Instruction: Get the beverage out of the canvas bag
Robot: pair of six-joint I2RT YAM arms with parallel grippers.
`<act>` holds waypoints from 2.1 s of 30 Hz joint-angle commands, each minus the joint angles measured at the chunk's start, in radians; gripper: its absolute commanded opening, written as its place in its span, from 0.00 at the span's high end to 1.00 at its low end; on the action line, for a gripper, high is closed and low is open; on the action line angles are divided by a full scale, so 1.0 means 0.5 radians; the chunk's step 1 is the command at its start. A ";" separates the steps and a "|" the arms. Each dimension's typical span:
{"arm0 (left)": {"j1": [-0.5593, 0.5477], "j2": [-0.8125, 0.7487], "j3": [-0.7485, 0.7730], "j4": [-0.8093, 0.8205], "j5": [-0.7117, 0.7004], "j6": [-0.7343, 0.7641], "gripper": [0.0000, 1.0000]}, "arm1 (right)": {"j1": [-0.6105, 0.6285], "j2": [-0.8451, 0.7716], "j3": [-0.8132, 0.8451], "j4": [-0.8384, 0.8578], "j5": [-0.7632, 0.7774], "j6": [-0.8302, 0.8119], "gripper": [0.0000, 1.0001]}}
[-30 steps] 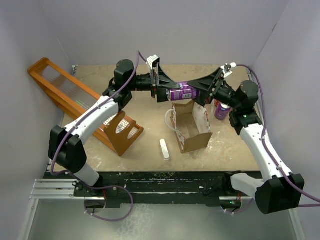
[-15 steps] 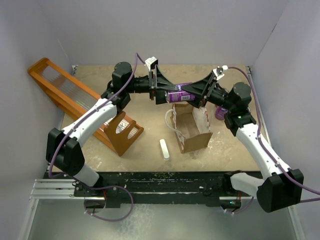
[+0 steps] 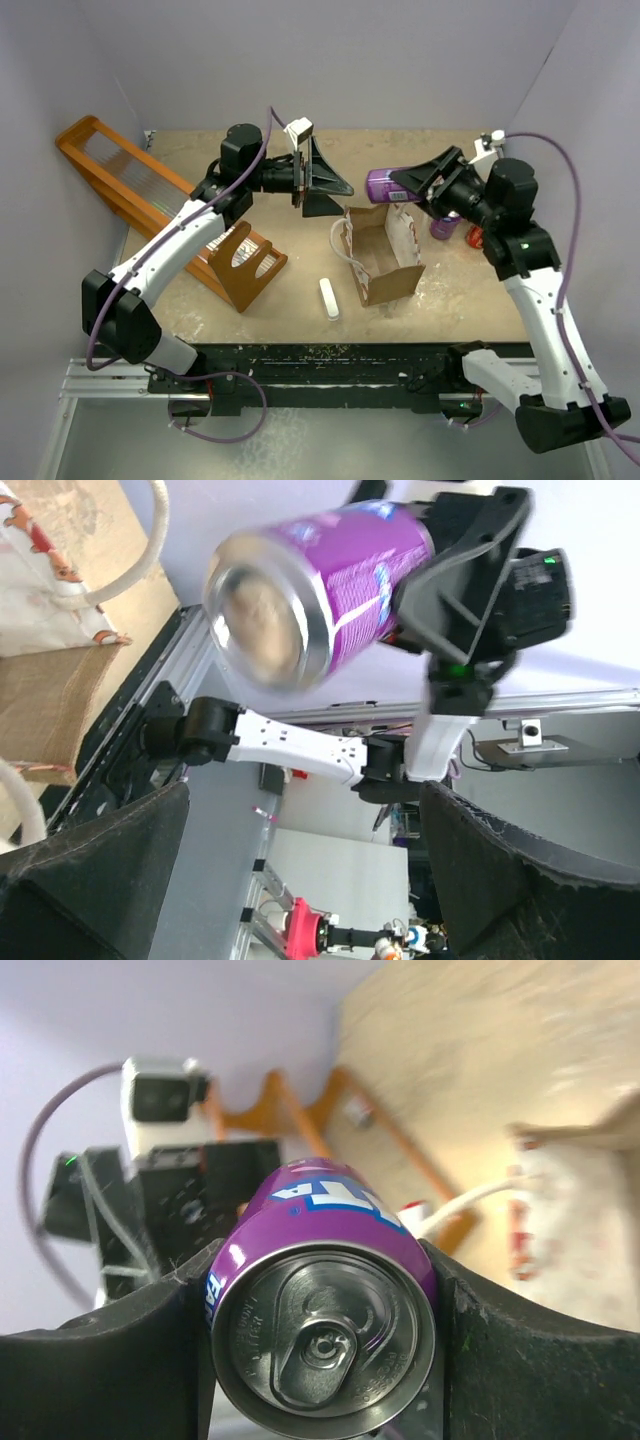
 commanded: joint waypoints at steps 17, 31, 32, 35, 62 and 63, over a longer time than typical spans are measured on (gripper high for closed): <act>0.020 -0.041 0.137 -0.388 -0.024 0.362 0.01 | -0.037 0.206 0.139 -1.484 2.162 -0.734 1.00; 0.029 -0.059 0.288 -0.541 -0.028 0.497 0.01 | -0.238 0.660 -0.209 -0.880 2.027 -0.415 1.00; 0.029 -0.058 0.304 -0.561 -0.033 0.519 0.01 | -0.239 0.681 -0.216 -0.866 2.042 -0.392 1.00; 0.035 -0.055 0.360 -0.644 -0.058 0.609 0.01 | -0.240 0.702 -0.266 -0.761 2.087 -0.368 0.97; 0.048 -0.157 1.428 -2.084 -2.142 1.727 0.01 | -0.245 0.605 -0.528 -0.611 1.999 -0.513 0.08; 0.048 -0.174 1.417 -2.085 -2.185 1.752 0.01 | -0.245 0.557 -0.519 -0.636 1.997 -0.523 0.03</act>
